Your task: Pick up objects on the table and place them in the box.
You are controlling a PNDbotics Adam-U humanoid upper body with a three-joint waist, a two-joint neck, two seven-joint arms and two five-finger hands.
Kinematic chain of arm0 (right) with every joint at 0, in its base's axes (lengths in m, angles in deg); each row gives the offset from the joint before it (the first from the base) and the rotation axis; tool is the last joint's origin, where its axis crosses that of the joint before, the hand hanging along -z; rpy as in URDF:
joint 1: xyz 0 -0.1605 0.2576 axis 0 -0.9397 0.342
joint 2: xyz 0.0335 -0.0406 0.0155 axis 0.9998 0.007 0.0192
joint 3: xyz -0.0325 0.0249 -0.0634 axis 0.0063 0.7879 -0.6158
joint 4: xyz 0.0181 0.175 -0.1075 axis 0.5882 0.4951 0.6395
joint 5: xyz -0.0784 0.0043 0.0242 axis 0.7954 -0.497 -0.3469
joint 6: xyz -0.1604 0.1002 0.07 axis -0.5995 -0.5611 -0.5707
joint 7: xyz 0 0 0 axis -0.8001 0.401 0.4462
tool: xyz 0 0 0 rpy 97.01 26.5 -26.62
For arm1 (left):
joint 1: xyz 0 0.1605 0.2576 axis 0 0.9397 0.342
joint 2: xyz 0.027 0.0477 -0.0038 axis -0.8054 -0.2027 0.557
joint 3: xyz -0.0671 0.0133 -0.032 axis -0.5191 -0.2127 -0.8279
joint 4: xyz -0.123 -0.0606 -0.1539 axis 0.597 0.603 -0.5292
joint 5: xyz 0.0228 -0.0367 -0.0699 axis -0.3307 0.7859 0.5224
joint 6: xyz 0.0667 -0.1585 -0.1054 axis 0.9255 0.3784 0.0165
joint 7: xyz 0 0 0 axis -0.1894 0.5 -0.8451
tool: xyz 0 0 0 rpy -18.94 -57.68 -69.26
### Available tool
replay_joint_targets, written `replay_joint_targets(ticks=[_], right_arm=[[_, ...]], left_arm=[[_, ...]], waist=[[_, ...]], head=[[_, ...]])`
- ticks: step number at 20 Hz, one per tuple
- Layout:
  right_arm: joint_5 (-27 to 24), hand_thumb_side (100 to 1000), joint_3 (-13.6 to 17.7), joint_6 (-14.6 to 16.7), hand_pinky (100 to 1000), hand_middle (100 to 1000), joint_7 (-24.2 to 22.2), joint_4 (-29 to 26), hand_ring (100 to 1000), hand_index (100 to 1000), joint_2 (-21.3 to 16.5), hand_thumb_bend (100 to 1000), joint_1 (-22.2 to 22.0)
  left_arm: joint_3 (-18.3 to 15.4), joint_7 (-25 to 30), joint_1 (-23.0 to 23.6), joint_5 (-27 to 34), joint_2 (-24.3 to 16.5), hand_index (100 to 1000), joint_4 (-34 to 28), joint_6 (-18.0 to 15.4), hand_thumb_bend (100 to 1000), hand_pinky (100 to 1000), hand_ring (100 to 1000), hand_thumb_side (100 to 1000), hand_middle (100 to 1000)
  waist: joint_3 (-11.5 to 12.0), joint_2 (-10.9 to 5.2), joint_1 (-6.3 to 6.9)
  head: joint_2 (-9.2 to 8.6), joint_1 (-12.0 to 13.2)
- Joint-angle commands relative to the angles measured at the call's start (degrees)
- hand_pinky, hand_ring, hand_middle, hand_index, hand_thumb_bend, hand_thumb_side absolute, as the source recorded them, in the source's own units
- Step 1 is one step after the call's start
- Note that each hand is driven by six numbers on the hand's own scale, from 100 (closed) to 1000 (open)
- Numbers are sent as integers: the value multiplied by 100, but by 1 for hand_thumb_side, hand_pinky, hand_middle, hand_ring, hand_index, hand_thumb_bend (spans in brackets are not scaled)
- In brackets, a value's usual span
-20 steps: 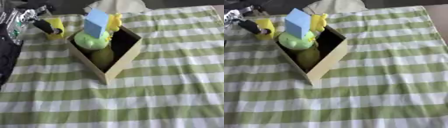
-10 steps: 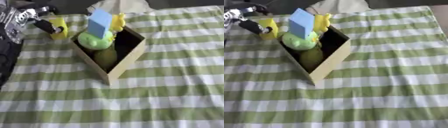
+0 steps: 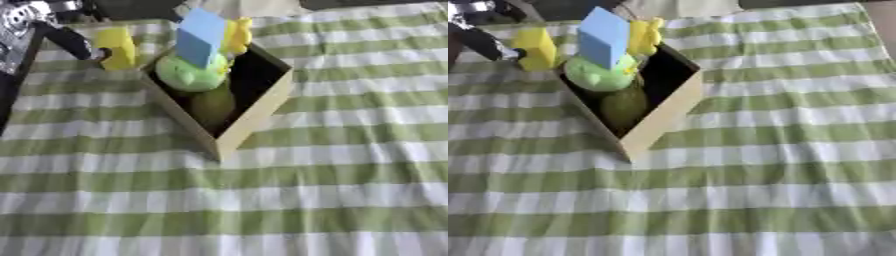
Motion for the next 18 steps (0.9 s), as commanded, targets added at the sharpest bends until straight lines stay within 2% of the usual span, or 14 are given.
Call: replay_joint_targets(ticks=[1,7,18], right_arm=[[-22,491,91,2,950,736,35,-53,877,798,-128,100,75],[-35,498,117,-16,949,734,70,-58,876,792,-123,100,81],[-107,534,130,-23,950,730,83,-42,874,790,-117,100,119]], left_arm=[[4,95,-96,51,-200,943,-129,-28,351,965,1000,157,860],[16,-43,-43,-42,-179,957,-187,-89,410,967,1000,191,863],[-27,-314,-18,-399,-188,949,-43,-70,446,960,1000,164,867]], waist=[[-3,-290,-3],[-80,-255,6],[-147,-117,42]], head=[[-40,-11],[-112,39],[-234,107]])
